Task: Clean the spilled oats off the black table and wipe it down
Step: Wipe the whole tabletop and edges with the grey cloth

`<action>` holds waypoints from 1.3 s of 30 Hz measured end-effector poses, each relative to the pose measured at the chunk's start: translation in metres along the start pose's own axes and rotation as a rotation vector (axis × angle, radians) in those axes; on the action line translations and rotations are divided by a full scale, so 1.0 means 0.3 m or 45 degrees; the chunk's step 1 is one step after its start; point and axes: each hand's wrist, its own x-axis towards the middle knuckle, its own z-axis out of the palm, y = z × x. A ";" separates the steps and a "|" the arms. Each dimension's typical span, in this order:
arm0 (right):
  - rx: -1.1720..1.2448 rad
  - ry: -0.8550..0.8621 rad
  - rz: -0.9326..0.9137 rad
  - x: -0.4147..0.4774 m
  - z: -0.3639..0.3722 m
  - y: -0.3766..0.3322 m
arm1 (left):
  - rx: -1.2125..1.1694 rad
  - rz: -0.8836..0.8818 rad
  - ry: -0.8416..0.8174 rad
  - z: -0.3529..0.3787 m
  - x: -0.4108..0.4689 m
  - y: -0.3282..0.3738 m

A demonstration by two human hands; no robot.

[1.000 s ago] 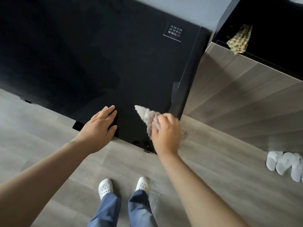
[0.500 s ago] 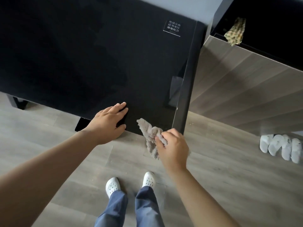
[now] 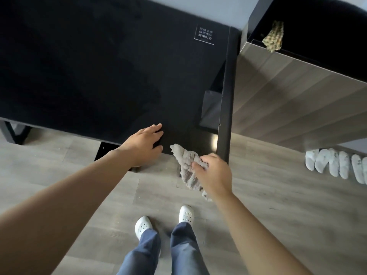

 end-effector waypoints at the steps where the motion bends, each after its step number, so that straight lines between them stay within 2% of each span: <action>1: 0.030 -0.080 0.001 -0.012 -0.017 -0.006 | -0.033 0.001 0.002 -0.008 -0.007 -0.003; 3: 0.039 -0.112 0.034 -0.017 -0.061 -0.013 | -0.083 -0.008 0.002 -0.028 -0.028 -0.005; 9: 0.295 0.206 0.246 0.119 -0.134 -0.017 | -0.119 -0.041 0.126 -0.092 -0.059 0.010; 14: 0.321 0.309 0.261 0.269 -0.204 -0.040 | -0.101 0.043 0.212 -0.151 0.026 0.056; 20: 0.339 0.450 0.150 0.532 -0.295 -0.007 | -0.032 0.044 0.261 -0.243 0.195 0.085; 26: 0.135 0.385 0.096 0.864 -0.349 0.025 | 0.012 -0.007 0.295 -0.330 0.410 0.091; 31: 0.229 0.557 -0.032 1.062 -0.352 0.017 | 0.005 -0.053 0.336 -0.360 0.539 0.079; 36: -0.016 0.352 -0.001 1.133 -0.217 0.057 | 0.027 -0.078 0.392 -0.378 0.638 0.055; 39: -0.075 0.443 -0.065 1.111 -0.133 0.094 | 0.017 -0.068 0.418 -0.383 0.693 0.042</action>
